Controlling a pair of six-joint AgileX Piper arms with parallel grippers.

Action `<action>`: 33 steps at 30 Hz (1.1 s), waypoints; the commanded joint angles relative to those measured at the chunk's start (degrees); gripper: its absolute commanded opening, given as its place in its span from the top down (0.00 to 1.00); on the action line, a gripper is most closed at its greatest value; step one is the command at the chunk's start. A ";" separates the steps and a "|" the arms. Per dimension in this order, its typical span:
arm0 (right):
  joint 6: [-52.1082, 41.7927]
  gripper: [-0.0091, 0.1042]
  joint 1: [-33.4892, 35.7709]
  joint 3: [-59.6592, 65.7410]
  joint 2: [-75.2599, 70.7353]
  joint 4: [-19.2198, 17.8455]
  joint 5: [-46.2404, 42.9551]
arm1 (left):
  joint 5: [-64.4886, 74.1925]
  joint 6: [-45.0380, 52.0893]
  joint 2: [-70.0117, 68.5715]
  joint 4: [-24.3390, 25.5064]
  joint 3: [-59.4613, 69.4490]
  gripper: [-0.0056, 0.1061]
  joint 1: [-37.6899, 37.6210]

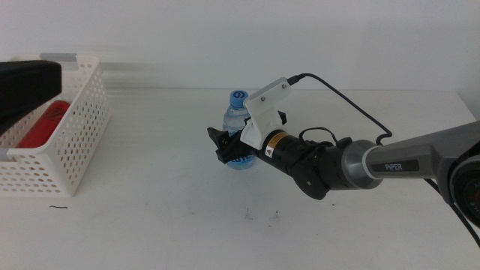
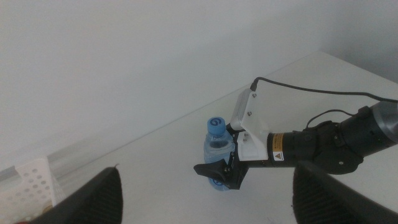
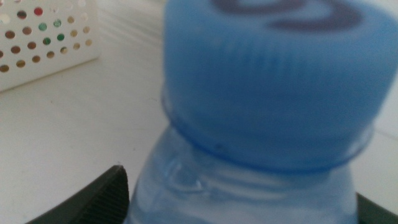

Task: Use arms to grab the bottles and put them into the dustbin to the left of the table.

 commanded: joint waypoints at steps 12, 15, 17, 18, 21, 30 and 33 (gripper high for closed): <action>0.61 0.17 -1.47 15.06 -13.14 0.28 1.97 | -0.68 -0.04 -0.13 0.01 -0.24 0.11 0.08; 0.61 0.17 -1.70 21.10 -19.05 0.28 2.19 | -0.68 -0.04 -0.13 0.01 -0.24 0.11 0.08; 0.61 0.17 -2.10 24.53 -23.75 0.28 2.95 | -0.68 -0.04 -0.13 0.01 -0.24 0.11 0.08; 0.61 0.17 -2.22 26.16 -26.61 0.28 4.30 | -0.68 -0.04 -0.13 0.01 -0.24 0.11 0.08; 1.97 0.17 -2.60 29.49 -34.73 0.28 11.14 | -0.68 -0.04 -0.13 0.01 -0.24 0.11 0.08; 2.75 0.17 -2.60 31.99 -60.14 0.28 39.84 | -0.68 -0.04 -0.13 0.01 -0.24 0.11 0.08; 2.75 0.17 -2.60 31.43 -68.64 0.28 48.43 | -0.68 -0.04 -0.13 0.01 -0.24 0.11 0.08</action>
